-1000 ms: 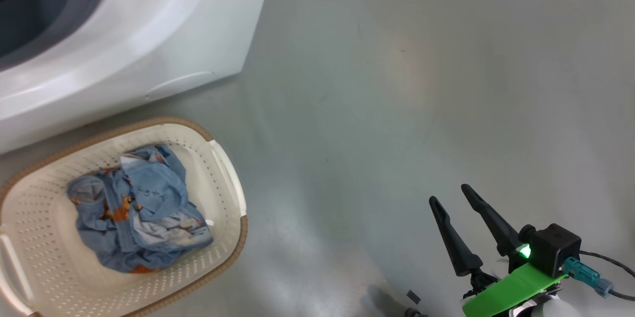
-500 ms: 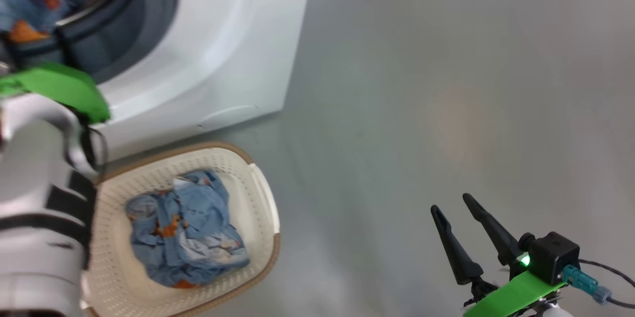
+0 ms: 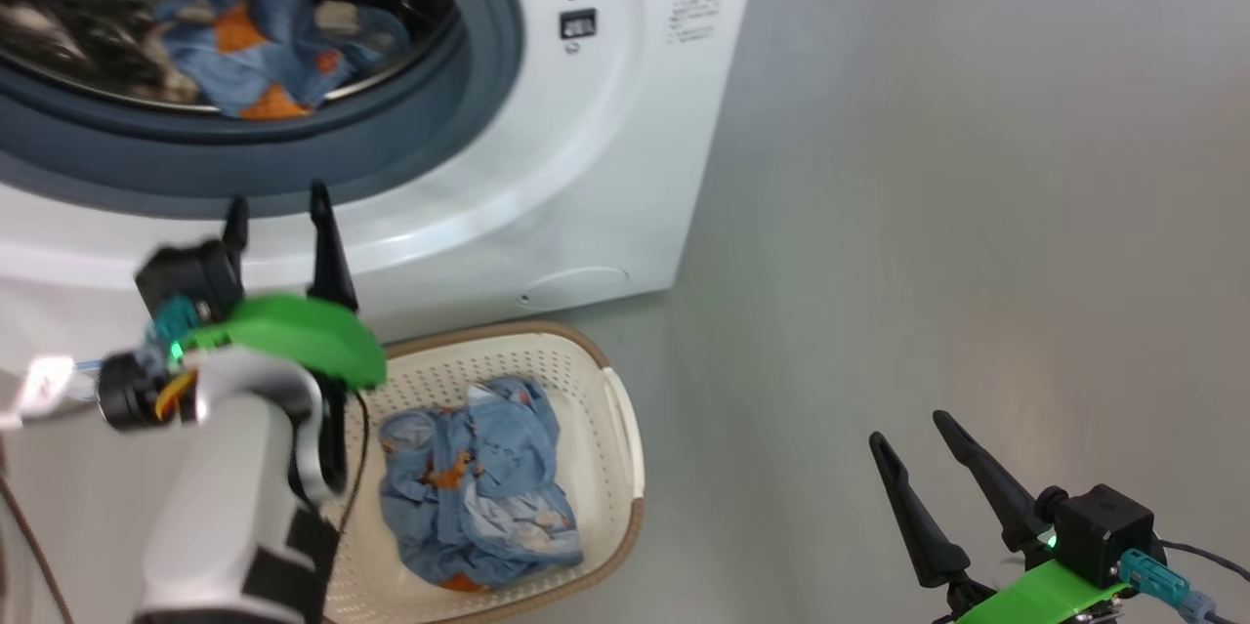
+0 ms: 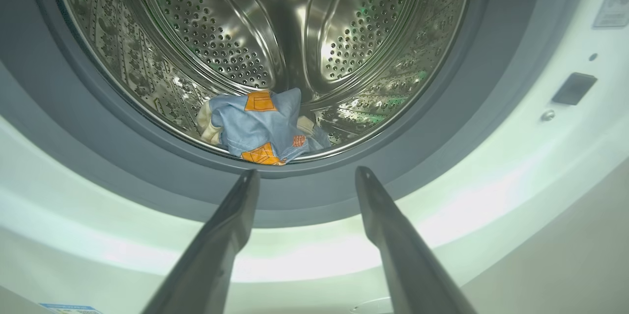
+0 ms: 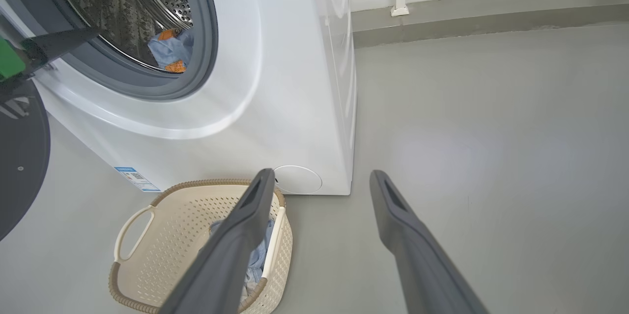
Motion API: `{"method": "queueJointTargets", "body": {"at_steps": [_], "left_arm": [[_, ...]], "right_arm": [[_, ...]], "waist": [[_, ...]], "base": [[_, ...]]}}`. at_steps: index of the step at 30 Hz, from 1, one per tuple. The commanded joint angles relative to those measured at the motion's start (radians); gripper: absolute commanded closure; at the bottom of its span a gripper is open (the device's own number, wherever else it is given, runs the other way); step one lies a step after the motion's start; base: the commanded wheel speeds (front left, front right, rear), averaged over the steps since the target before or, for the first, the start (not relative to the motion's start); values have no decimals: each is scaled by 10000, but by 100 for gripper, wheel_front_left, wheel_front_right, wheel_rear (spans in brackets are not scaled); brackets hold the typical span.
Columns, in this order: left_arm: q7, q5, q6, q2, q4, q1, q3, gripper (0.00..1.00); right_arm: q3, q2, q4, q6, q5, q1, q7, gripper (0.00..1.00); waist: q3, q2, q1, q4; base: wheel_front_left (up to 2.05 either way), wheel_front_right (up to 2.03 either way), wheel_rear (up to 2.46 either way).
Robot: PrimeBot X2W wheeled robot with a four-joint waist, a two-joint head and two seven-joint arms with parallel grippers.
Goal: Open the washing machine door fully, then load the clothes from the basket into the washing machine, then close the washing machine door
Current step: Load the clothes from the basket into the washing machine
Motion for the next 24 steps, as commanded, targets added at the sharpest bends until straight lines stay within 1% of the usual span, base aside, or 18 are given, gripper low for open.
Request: {"method": "queueJointTargets", "body": {"at_steps": [1, 6, 10, 12, 13, 14, 15, 20, 24], "left_arm": [[-61, 15, 42, 202, -698, 506, 154, 0], [-62, -151, 190, 109, -1999, 2121, -104, 0], [-62, -241, 347, 92, -2905, 3383, -541, 0], [-62, -387, 506, 90, -3352, 3913, -775, 0], [-62, -387, 506, 90, -3352, 3913, -775, 0], [-62, -368, 772, 89, -3741, 4406, -990, 0], [-62, -368, 772, 89, -3741, 4406, -990, 0], [-62, -358, 1031, 87, -4412, 5438, -1000, 0], [-62, -379, 1007, 87, -4990, 6170, -718, 0]], "right_arm": [[101, -114, -186, 16, -73, 132, -74, 0], [-97, -67, -191, 16, -194, 202, -74, 0], [-143, -77, -208, 16, -304, 252, -74, 0], [-162, -107, -230, 16, -348, 269, -74, 0], [-162, -107, -230, 16, -348, 269, -74, 0], [-209, -134, -242, 16, -393, 297, -74, 0], [-209, -134, -242, 16, -393, 297, -74, 0], [-247, -180, -252, 16, -488, 320, -74, 0], [-256, -183, -250, 16, -558, 386, -74, 0]], "waist": [[-588, -1, 0, 571], [-867, -1, 0, 732], [-1070, -1, 0, 874], [-1147, -1, 0, 964], [-1147, -1, 0, 964], [-1251, -1, 0, 1069], [-1251, -1, 0, 1069], [-1537, -1, 0, 1313], [-1845, -1, 0, 1457]], "base": [[0, 0, 0], [0, 0, 0], [0, 0, 0], [0, 0, 0], [0, 0, 0], [0, 0, 0], [0, 0, 0], [0, 0, 0], [0, 0, 0]]}}
